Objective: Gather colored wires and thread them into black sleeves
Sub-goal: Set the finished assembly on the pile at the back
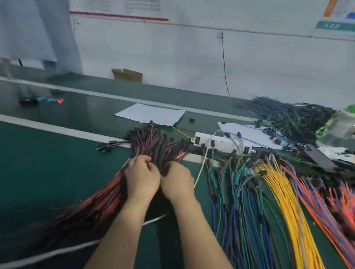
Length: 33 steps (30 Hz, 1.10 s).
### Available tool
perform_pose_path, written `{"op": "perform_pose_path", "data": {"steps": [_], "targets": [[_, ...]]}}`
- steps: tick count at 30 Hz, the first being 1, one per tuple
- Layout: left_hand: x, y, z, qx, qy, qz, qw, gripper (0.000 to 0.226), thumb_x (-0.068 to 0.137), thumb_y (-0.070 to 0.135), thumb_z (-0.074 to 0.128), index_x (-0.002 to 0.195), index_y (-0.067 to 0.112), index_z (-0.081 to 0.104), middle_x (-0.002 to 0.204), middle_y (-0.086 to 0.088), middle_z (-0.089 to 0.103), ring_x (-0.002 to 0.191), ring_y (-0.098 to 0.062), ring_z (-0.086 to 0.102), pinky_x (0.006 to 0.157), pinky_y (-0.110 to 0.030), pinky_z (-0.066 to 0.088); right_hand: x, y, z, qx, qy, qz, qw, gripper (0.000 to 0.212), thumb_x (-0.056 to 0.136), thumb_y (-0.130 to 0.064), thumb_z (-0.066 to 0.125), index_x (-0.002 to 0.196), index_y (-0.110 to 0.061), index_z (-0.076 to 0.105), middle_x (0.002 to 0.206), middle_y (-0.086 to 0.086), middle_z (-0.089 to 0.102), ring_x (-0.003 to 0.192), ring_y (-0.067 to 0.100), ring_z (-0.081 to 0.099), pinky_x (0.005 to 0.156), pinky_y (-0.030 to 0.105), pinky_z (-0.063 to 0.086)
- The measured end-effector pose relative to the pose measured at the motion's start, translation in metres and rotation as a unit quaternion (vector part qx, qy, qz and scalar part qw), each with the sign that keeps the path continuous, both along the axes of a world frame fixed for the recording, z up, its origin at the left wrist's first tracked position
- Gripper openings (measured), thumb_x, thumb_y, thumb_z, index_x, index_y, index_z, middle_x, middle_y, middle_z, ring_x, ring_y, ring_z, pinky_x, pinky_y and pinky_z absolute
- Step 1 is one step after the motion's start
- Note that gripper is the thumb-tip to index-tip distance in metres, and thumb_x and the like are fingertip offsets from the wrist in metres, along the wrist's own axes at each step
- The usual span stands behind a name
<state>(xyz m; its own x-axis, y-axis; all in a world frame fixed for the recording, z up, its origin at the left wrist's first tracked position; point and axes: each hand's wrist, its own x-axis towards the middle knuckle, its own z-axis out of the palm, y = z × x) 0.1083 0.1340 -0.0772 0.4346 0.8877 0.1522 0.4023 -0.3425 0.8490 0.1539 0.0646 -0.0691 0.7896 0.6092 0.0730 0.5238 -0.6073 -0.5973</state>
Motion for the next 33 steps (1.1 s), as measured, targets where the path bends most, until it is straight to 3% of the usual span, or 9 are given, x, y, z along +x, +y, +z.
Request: {"op": "perform_pose_path", "data": {"steps": [3,8,11,15,21,24,26,29,33], "targets": [[-0.004,0.018,-0.001,-0.059,0.044,-0.026,0.997,0.027,0.093,0.012,0.043,0.114,0.006,0.059,0.123,-0.013,0.058,0.113,-0.029,0.052,0.089,-0.029,0.039,-0.01,0.022,-0.006,-0.081,-0.054,0.0,0.995,0.024,0.092,-0.015,0.044,0.114,-0.008,0.052,0.121,0.015,0.06,0.117,0.034,0.048,0.093,0.041,0.035],[0.0,0.034,0.014,-0.072,0.064,-0.05,0.994,0.032,0.093,0.028,0.049,0.114,0.007,0.06,0.12,-0.014,0.061,0.111,-0.03,0.055,0.089,-0.032,0.041,-0.012,0.024,0.009,0.025,0.023,0.066,0.997,0.024,0.094,-0.021,0.047,0.111,-0.013,0.061,0.112,0.014,0.066,0.108,0.036,0.057,0.092,0.04,0.043],[0.004,0.031,0.021,-0.022,0.08,-0.069,0.994,0.021,0.093,0.033,0.049,0.086,0.017,0.06,0.116,-0.014,0.061,0.109,-0.032,0.055,0.09,-0.035,0.042,0.017,-0.008,0.011,0.024,-0.016,-0.06,0.998,0.029,0.096,-0.033,0.048,0.109,-0.014,0.065,0.113,0.012,0.066,0.11,0.033,0.058,0.094,0.041,0.047],[0.02,0.007,0.021,0.057,0.11,-0.106,0.987,0.036,0.094,0.034,0.047,0.119,0.012,0.059,0.133,-0.009,0.051,0.125,-0.03,0.043,0.107,-0.039,0.033,0.049,-0.059,-0.002,-0.176,-0.011,-0.208,0.962,0.045,0.093,-0.038,0.056,0.128,-0.011,0.049,0.139,0.014,0.045,0.129,0.036,0.039,0.105,0.046,0.031],[0.042,-0.047,0.016,0.106,0.035,-0.189,0.975,0.026,0.093,0.029,0.049,0.111,0.014,0.061,0.123,-0.004,0.057,0.118,-0.024,0.048,0.101,-0.032,0.036,0.05,-0.063,-0.011,-0.139,-0.033,-0.167,0.975,0.025,0.094,-0.022,0.053,0.114,-0.007,0.055,0.116,0.012,0.063,0.112,0.031,0.058,0.094,0.038,0.04],[0.042,-0.06,0.015,0.04,0.016,-0.231,0.972,0.019,0.095,0.028,0.048,0.092,0.015,0.061,0.106,-0.006,0.065,0.103,-0.024,0.059,0.086,-0.03,0.043,0.059,-0.078,0.007,0.073,0.064,-0.18,0.979,0.022,0.094,-0.021,0.056,0.097,-0.001,0.065,0.093,0.014,0.066,0.086,0.026,0.062,0.073,0.03,0.045],[0.042,-0.07,0.02,-0.079,0.021,-0.301,0.95,0.035,0.099,0.035,0.041,0.086,0.01,0.062,0.093,-0.01,0.069,0.087,-0.025,0.065,0.083,-0.033,0.048,0.061,-0.088,0.027,0.249,0.153,-0.19,0.937,0.022,0.095,-0.016,0.055,0.076,-0.006,0.063,0.066,0.008,0.058,0.054,0.016,0.05,0.052,0.022,0.039],[0.044,-0.099,0.032,-0.385,-0.074,-0.395,0.831,0.043,0.1,0.044,0.032,0.089,0.015,0.062,0.077,-0.002,0.067,0.067,-0.016,0.064,0.078,-0.033,0.053,0.058,-0.098,0.053,0.36,0.201,-0.192,0.891,0.021,0.094,-0.016,0.053,0.075,-0.01,0.057,0.056,0.001,0.053,0.047,0.013,0.046,0.047,0.022,0.037],[0.058,-0.113,0.047,-0.498,-0.208,-0.384,0.749,0.047,0.099,0.046,0.033,0.11,0.01,0.061,0.087,-0.006,0.062,0.065,-0.013,0.058,0.072,-0.03,0.05,0.051,-0.113,0.058,0.4,0.239,-0.156,0.871,0.01,0.088,-0.009,0.053,0.079,-0.008,0.057,0.062,0.005,0.055,0.054,0.019,0.051,0.052,0.026,0.039]]}}
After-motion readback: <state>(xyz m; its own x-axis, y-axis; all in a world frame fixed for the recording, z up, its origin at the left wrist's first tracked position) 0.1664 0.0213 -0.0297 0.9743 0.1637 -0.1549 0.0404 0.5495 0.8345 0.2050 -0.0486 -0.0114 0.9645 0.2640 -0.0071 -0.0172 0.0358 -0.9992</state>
